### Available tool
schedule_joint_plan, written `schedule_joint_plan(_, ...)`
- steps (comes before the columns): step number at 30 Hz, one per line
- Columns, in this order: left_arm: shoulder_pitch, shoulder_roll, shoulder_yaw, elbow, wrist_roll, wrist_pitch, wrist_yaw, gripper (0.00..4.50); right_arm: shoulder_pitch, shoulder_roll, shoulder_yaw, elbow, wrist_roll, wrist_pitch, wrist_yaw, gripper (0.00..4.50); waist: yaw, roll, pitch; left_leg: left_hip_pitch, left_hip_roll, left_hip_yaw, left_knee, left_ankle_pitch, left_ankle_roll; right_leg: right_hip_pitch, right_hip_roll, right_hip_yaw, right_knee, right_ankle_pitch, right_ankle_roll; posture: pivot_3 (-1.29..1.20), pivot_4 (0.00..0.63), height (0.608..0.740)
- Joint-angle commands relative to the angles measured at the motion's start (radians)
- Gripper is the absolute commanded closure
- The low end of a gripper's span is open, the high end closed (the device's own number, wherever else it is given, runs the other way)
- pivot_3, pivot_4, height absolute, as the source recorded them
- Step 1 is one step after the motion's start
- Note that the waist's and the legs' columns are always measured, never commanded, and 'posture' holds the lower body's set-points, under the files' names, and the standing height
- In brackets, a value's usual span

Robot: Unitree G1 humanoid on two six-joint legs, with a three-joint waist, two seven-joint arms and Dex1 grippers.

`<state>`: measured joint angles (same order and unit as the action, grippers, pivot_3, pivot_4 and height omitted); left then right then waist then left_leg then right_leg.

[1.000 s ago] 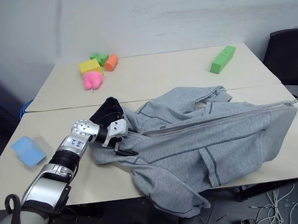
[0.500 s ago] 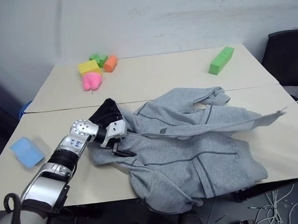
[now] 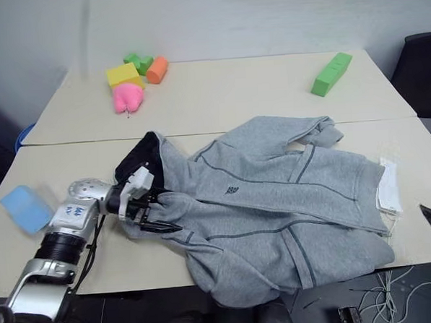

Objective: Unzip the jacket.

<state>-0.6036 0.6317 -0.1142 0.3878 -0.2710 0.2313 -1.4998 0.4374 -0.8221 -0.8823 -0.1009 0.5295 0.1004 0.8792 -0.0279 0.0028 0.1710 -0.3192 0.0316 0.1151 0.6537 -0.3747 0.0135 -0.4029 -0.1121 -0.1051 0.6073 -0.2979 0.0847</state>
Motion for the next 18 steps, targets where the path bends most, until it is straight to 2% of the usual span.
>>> schedule_joint_plan(1, 0.062, 0.071, 0.069, -0.095, -0.04, -0.026, -0.015, 0.0, 0.095, 0.088, -0.008, -0.235, 0.149, -0.02, 0.145, 0.03, 0.002, -0.004, 0.003, 0.0, 0.0, 0.0, 0.0, 0.0, 0.001, 0.0, -0.001, 0.0, 0.0, 0.0, 0.0, 0.0, 0.15, 0.74)
schedule_joint_plan(3, 0.115, 0.082, 0.116, -0.155, -0.064, -0.068, 0.018, 0.0, 0.165, 0.116, 0.058, -0.342, 0.163, -0.025, 0.221, 0.03, 0.004, -0.003, 0.004, -0.001, 0.0, -0.003, -0.001, -0.001, 0.0, -0.001, -0.001, -0.002, -0.001, 0.0, 0.0, 0.0, 0.15, 0.74)
schedule_joint_plan(5, 0.182, 0.108, 0.142, -0.222, -0.059, -0.096, 0.04, 0.0, 0.2, 0.134, 0.146, -0.403, 0.114, -0.083, 0.281, 0.03, 0.006, -0.003, 0.004, -0.004, -0.001, -0.003, -0.001, -0.002, 0.001, -0.003, -0.002, -0.002, -0.001, 0.0, 0.0, 0.0, 0.15, 0.74)
schedule_joint_plan(10, 0.326, 0.152, 0.209, -0.326, -0.086, -0.14, 0.067, 0.0, 0.204, 0.187, 0.277, -0.412, 0.05, -0.18, 0.32, 0.03, 0.012, -0.005, 0.005, -0.015, -0.001, -0.004, 0.007, -0.004, 0.003, -0.01, -0.002, -0.004, 0.002, 0.001, 0.001, 0.0, 0.15, 0.74)
schedule_joint_plan(18, 0.542, 0.167, 0.318, -0.456, -0.108, -0.151, 0.177, 0.0, 0.225, 0.24, 0.322, -0.311, -0.015, -0.331, 0.351, 0.03, 0.031, -0.006, 0.006, -0.016, -0.001, -0.005, 0.013, -0.005, 0.004, -0.009, -0.003, -0.004, 0.001, 0.001, 0.001, 0.0, 0.15, 0.74)
